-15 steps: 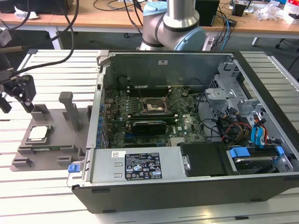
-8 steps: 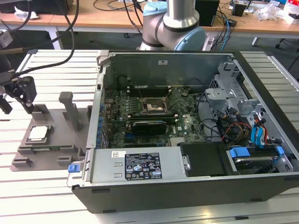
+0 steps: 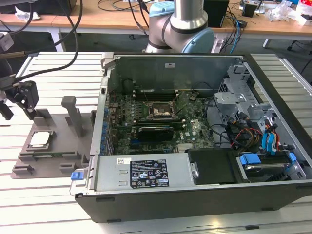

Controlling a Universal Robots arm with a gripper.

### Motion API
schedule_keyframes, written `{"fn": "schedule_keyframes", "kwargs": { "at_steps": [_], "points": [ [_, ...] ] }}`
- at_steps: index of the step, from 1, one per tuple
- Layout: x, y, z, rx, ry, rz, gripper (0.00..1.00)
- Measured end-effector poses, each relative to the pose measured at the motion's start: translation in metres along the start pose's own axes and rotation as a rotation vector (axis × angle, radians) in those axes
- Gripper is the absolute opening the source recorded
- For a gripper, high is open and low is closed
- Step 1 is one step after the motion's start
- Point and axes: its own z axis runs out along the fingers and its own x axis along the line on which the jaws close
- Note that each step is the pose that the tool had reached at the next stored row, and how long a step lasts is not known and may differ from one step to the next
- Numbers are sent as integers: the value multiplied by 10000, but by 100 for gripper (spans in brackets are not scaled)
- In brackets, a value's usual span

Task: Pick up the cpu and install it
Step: 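Pick up the cpu and move it towards the insertion slot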

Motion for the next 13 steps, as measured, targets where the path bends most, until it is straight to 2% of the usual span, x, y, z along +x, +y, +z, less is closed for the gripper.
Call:
{"fn": "schedule_keyframes", "kwargs": {
  "at_steps": [13],
  "points": [
    [2,2,64,1,0,0,60]
  ]
}}
